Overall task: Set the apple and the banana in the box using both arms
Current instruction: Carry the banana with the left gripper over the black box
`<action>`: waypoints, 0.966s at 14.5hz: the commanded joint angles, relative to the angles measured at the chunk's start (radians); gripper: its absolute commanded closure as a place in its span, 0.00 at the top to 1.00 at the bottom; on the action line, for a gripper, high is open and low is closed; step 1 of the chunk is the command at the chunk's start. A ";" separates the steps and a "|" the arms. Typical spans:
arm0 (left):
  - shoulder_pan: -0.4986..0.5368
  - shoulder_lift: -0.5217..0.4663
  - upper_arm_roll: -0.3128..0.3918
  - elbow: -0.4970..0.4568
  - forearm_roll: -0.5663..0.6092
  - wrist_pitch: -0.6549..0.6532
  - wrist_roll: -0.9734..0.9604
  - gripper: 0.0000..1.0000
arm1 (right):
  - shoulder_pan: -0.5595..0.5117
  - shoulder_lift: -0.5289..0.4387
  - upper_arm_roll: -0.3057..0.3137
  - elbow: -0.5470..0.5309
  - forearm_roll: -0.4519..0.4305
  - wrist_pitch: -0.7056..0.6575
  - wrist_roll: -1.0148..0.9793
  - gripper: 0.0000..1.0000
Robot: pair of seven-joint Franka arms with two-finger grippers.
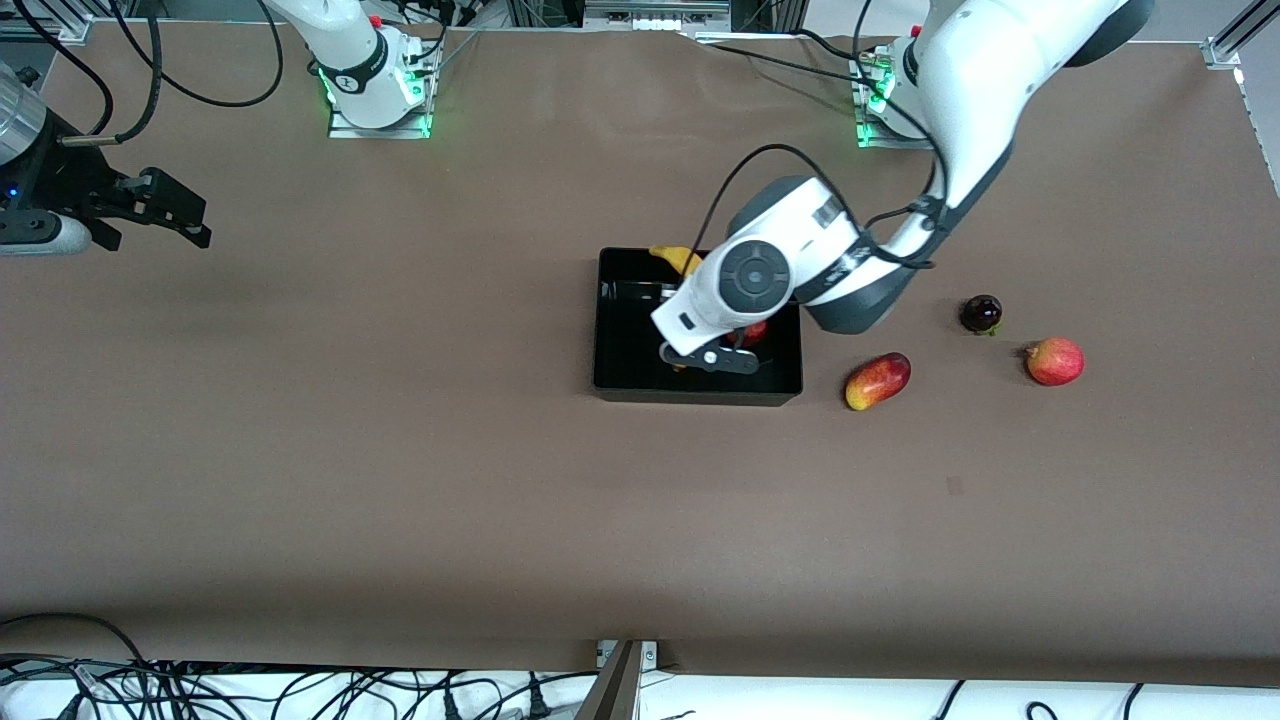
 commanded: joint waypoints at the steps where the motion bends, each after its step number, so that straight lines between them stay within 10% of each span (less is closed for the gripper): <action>1: -0.049 0.022 0.060 -0.012 -0.012 0.088 0.013 0.00 | -0.010 0.005 0.014 0.021 -0.003 -0.008 0.009 1.00; 7: -0.199 0.046 0.197 -0.012 -0.014 0.182 0.003 0.00 | -0.010 0.007 0.014 0.021 -0.004 -0.006 0.009 1.00; 8: -0.198 0.050 0.199 -0.011 -0.015 0.187 -0.001 0.35 | -0.010 0.007 0.014 0.021 -0.004 -0.006 0.009 1.00; 9: -0.196 0.048 0.199 -0.011 -0.014 0.182 0.006 0.99 | -0.010 0.005 0.014 0.021 -0.004 -0.006 0.009 1.00; 14: -0.143 -0.047 0.194 0.018 -0.015 0.053 0.006 1.00 | -0.010 0.005 0.014 0.021 -0.004 -0.006 0.009 1.00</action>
